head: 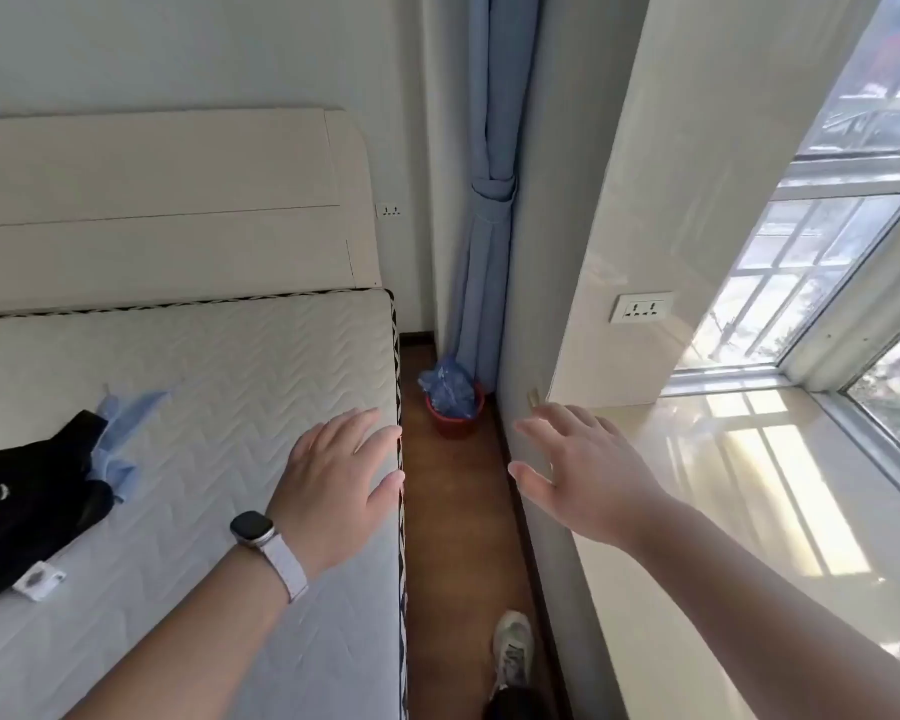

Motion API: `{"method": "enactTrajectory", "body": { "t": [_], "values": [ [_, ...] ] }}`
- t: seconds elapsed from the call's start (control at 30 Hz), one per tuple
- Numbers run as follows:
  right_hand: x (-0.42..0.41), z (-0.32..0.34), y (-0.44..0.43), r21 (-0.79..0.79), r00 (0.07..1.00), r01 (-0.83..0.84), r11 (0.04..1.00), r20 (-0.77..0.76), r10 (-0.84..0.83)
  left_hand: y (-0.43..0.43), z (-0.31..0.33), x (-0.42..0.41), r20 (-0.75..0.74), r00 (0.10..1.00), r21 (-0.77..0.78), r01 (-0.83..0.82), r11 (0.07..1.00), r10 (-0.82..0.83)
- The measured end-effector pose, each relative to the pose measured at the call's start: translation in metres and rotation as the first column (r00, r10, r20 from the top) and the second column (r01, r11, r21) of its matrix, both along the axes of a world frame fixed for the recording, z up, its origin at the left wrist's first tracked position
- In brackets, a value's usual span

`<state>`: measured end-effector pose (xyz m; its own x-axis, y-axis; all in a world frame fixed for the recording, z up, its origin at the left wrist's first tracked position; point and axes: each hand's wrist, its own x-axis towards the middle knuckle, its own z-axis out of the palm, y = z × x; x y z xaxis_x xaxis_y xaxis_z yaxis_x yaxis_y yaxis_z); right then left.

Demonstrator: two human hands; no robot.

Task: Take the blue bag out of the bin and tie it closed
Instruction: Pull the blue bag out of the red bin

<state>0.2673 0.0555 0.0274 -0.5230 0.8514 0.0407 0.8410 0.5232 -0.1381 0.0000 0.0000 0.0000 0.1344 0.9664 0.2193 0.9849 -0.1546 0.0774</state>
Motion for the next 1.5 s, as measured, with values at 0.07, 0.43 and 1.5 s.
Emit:
{"method": "enactTrajectory", "body": {
  "t": [0.07,0.43,1.5],
  "values": [
    [-0.003,-0.007,0.033,-0.026,0.999,0.020,0.999,-0.028,-0.021,0.029,-0.002,-0.003,0.007,1.000,-0.010,-0.016,1.000,0.016],
    [-0.012,-0.038,0.219,-0.058,0.997,-0.065,0.996,-0.047,0.062,0.190,-0.017,-0.006,-0.027,0.992,-0.100,-0.122,0.987,0.120],
    [-0.201,-0.133,0.558,-0.279,0.969,0.089,0.956,0.248,-0.018,0.582,-0.172,-0.182,0.203,0.977,-0.289,0.127,0.949,-0.069]
  ]
}}
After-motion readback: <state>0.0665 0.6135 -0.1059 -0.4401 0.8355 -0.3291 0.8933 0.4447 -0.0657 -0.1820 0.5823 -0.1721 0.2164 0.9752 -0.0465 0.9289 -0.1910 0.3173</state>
